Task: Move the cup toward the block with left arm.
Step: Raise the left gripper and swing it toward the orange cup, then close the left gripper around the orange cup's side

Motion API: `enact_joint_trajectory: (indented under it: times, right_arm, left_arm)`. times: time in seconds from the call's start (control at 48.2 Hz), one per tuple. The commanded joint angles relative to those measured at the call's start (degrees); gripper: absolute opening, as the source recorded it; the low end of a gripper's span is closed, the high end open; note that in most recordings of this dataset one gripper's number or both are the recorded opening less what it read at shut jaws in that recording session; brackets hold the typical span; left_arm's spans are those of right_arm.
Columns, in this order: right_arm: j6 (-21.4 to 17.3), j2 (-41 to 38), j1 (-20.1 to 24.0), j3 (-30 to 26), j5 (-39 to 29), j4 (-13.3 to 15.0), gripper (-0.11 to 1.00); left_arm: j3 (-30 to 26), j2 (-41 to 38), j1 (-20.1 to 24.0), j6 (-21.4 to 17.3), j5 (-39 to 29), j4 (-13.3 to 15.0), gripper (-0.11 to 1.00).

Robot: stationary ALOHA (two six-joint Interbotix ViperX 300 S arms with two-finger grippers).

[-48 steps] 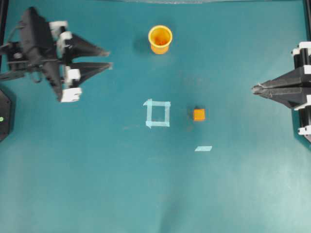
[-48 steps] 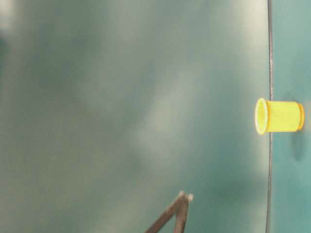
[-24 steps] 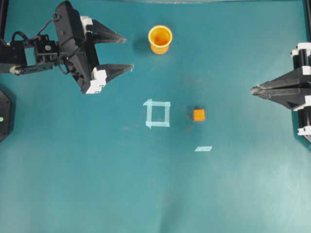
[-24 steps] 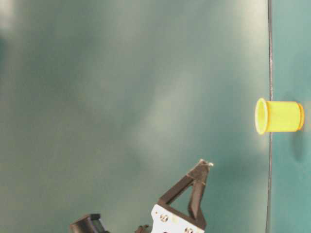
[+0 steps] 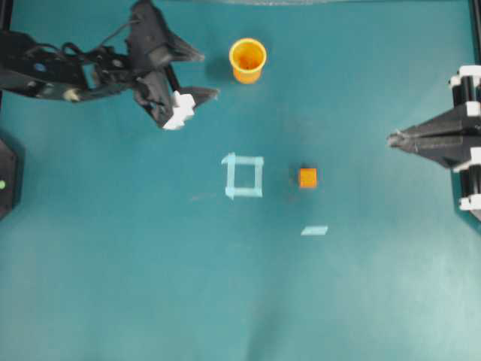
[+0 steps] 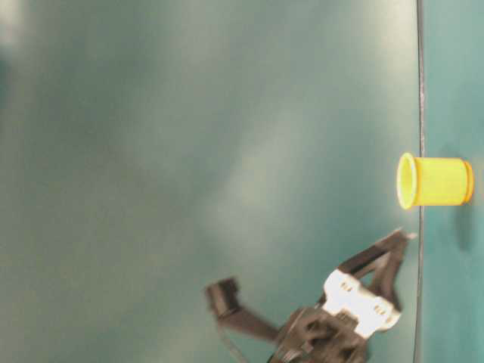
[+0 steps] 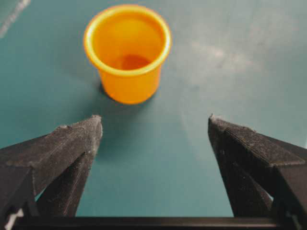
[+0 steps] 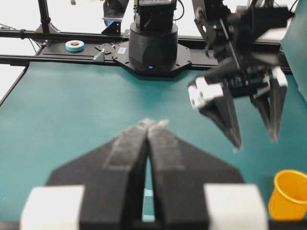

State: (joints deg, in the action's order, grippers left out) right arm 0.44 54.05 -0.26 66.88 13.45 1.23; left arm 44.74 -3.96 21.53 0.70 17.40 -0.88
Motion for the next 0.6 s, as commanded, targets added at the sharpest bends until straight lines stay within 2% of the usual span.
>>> enact_joint_trajectory:
  times: [0.0, 0.581]
  right_arm:
    - [-0.1, -0.3, 0.0, -1.7, 0.3, 0.2, 0.00]
    - [-0.1, -0.7, 0.0, -1.8, 0.2, 0.2, 0.00]
  left_arm:
    - [-2.9, -1.9, 0.1, 0.1, 0.4, -0.1, 0.86]
    - [-10.2, -10.7, 0.4, 0.3, 0.2, 0.0, 0.86]
